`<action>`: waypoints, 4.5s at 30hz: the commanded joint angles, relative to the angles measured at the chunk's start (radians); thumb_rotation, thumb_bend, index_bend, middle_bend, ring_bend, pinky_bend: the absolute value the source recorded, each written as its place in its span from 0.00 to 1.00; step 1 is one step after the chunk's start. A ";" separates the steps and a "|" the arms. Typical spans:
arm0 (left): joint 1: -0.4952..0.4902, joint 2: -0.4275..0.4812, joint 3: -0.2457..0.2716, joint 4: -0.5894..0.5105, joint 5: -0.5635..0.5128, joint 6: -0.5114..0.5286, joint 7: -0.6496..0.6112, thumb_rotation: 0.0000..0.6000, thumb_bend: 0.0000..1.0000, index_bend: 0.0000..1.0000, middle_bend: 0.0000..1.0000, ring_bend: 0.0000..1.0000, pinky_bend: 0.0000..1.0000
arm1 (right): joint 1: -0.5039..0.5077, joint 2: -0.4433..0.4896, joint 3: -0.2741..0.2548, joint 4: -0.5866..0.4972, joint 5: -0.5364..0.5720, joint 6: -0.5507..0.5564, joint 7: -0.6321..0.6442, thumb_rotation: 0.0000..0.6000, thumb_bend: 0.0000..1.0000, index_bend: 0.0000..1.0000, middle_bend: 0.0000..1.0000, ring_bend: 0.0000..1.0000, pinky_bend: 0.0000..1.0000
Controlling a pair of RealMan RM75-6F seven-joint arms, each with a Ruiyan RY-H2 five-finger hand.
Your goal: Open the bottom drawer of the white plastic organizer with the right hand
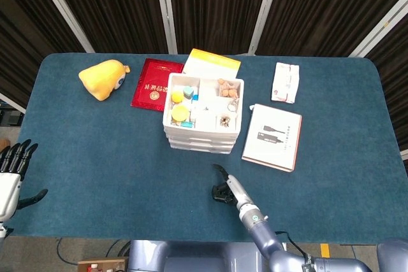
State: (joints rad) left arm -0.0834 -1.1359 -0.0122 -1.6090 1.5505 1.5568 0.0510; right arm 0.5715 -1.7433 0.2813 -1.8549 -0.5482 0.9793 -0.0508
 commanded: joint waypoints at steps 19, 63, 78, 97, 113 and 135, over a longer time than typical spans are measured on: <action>-0.007 0.009 -0.019 0.008 -0.013 -0.020 -0.043 1.00 0.05 0.02 0.00 0.00 0.03 | 0.072 -0.191 0.188 0.206 0.139 -0.067 0.175 1.00 0.71 0.09 0.83 0.84 0.89; -0.014 0.026 -0.024 -0.015 -0.034 -0.061 -0.071 1.00 0.05 0.01 0.00 0.00 0.03 | 0.056 -0.327 0.310 0.384 0.094 -0.197 0.441 1.00 0.74 0.14 0.83 0.83 0.89; -0.013 0.032 -0.021 -0.026 -0.038 -0.070 -0.069 1.00 0.05 0.01 0.00 0.00 0.03 | 0.050 -0.309 0.307 0.350 0.150 -0.240 0.472 1.00 0.77 0.32 0.83 0.83 0.89; -0.012 0.026 -0.020 -0.028 -0.034 -0.069 -0.057 1.00 0.05 0.01 0.00 0.00 0.03 | 0.000 -0.211 0.146 0.175 0.083 -0.197 0.378 1.00 0.77 0.03 0.81 0.80 0.86; -0.010 0.026 -0.023 -0.036 -0.045 -0.070 -0.058 1.00 0.05 0.01 0.00 0.00 0.03 | -0.025 -0.125 0.094 -0.014 -0.055 -0.036 0.248 1.00 0.77 0.08 0.81 0.80 0.86; -0.009 0.033 -0.020 -0.054 -0.049 -0.080 -0.066 1.00 0.05 0.01 0.00 0.00 0.03 | 0.092 -0.062 0.092 0.067 0.061 0.017 0.022 1.00 0.77 0.09 0.81 0.80 0.86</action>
State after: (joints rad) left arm -0.0925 -1.1032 -0.0322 -1.6628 1.5014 1.4767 -0.0148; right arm 0.6638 -1.8046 0.3659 -1.7816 -0.4915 1.0015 -0.0392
